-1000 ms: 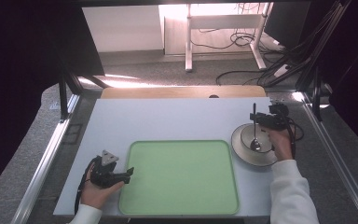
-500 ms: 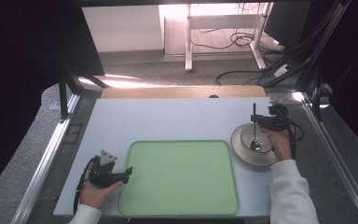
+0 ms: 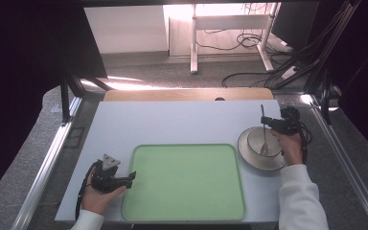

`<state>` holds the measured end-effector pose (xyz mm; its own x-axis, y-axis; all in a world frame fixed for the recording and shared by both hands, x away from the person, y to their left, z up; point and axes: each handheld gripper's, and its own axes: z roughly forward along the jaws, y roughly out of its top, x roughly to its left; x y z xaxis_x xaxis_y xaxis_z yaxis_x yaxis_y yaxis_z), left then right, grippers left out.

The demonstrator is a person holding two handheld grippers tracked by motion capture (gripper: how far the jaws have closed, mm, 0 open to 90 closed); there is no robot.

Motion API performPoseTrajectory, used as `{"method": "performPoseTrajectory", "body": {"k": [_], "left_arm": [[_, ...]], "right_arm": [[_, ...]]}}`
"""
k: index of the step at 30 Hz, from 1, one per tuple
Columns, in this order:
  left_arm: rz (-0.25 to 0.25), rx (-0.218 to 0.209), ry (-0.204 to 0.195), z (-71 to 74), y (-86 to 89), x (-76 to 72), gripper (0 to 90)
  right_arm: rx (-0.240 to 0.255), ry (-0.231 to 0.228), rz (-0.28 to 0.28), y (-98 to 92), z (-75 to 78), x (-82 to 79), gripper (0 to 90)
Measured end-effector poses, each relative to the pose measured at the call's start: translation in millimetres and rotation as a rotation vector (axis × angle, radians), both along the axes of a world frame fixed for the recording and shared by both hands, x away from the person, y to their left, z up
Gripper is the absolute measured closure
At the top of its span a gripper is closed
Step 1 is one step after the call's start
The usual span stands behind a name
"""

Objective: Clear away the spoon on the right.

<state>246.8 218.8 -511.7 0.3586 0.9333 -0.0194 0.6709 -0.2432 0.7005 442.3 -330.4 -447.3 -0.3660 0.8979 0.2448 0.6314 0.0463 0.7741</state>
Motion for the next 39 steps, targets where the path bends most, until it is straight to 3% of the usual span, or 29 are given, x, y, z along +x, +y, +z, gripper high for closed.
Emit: {"method": "performPoseTrajectory", "body": {"k": [12,28,39], "left_arm": [[0.0,0.003,0.002,-0.2,0.7,0.2,20.4],[0.003,0.005,0.002,-0.2,1.7,0.3,20.4],[0.004,0.005,0.0,0.1,2.2,0.3,20.4]], "right_arm": [[0.04,-0.035,0.004,-7.8,9.3,-5.4,89.5],[0.133,-0.097,0.005,-16.2,28.2,-15.2,89.8],[0.157,-0.137,0.042,-6.3,43.3,-23.3,89.8]]}}
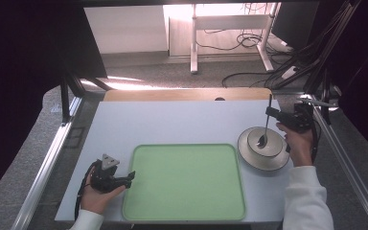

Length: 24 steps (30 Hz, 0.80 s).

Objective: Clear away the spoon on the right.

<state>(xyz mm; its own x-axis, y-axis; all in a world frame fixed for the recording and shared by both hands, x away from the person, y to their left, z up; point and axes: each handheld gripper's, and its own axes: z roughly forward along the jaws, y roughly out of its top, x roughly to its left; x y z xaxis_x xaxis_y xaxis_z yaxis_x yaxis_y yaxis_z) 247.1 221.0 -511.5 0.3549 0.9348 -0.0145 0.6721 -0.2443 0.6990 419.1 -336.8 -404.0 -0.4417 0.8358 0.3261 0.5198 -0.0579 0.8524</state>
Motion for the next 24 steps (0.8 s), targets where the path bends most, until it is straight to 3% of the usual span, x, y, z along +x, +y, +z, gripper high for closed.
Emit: {"method": "performPoseTrajectory", "body": {"k": [19,24], "left_arm": [[0.001,-0.004,-0.008,1.1,2.0,0.2,20.4],[-0.003,-0.024,-0.012,3.2,4.3,-0.6,20.4]], "right_arm": [[-0.014,-0.051,0.073,23.9,17.2,-12.2,89.8],[0.009,-0.058,0.083,25.9,21.1,-17.6,89.8]]}}
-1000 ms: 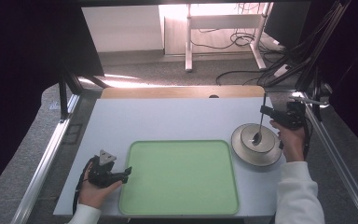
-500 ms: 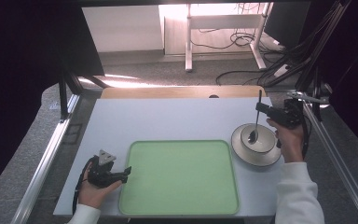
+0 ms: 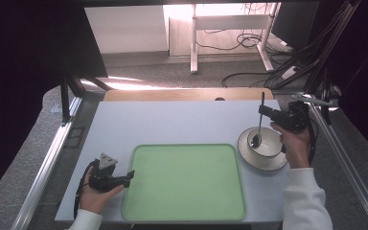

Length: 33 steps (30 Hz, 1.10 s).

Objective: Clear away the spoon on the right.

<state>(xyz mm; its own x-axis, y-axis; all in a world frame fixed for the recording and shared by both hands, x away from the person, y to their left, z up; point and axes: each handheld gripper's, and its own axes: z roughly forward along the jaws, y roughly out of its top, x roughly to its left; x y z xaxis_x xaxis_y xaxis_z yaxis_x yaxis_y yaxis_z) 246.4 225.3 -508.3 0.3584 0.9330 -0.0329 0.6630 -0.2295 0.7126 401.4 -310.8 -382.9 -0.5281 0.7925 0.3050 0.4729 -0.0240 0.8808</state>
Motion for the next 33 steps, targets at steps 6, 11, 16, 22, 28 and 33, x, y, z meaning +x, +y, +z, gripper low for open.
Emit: {"method": "performPoseTrajectory", "body": {"k": [6,11,16,22,28,33], "left_arm": [[0.004,0.0,-0.008,0.3,-1.0,0.0,20.4],[0.005,0.01,-0.009,0.6,-0.1,-0.2,20.5],[0.006,0.009,-0.012,0.9,0.0,-0.6,20.5],[0.005,0.007,-0.017,1.0,-0.7,-0.4,20.6],[0.002,0.006,-0.017,0.9,-0.8,-0.2,20.5],[0.002,0.002,-0.022,1.8,-0.7,-0.7,20.6]], "right_arm": [[-0.003,-0.04,0.031,9.8,12.2,-9.5,89.8],[-0.015,-0.065,0.057,19.0,20.4,-16.5,89.8],[-0.018,-0.076,0.076,25.3,24.6,-20.9,89.7],[-0.021,-0.08,0.103,34.1,26.5,-25.4,89.7],[-0.027,-0.071,0.118,42.1,24.8,-28.9,89.7],[-0.035,-0.063,0.138,50.5,23.0,-32.1,89.8]]}}
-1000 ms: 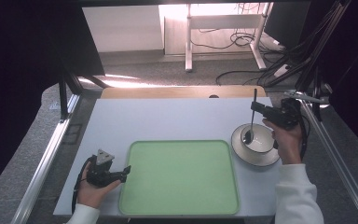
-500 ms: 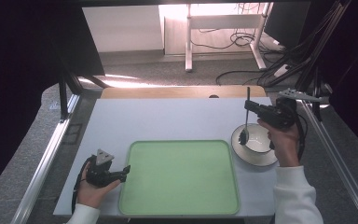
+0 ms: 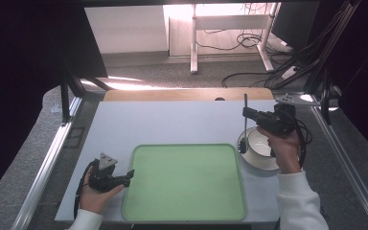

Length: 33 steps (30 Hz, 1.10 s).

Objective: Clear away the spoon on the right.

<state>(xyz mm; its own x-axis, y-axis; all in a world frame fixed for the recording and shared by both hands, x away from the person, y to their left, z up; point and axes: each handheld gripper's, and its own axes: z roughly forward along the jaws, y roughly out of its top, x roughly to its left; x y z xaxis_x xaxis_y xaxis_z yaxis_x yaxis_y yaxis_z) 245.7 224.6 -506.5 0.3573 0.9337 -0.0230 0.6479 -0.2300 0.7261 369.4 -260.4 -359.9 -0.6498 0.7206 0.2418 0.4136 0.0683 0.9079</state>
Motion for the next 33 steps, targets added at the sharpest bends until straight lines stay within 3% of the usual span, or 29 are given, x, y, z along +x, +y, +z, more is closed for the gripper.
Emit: {"method": "performPoseTrajectory", "body": {"k": [16,33], "left_arm": [[-0.001,-0.006,-0.014,2.5,1.8,-0.9,20.8],[0.003,-0.005,-0.014,2.6,1.5,-1.0,20.9]], "right_arm": [[-0.008,0.027,0.04,21.8,-6.0,-22.0,89.8],[0.016,0.065,0.068,33.6,-13.7,-34.5,89.8]]}}
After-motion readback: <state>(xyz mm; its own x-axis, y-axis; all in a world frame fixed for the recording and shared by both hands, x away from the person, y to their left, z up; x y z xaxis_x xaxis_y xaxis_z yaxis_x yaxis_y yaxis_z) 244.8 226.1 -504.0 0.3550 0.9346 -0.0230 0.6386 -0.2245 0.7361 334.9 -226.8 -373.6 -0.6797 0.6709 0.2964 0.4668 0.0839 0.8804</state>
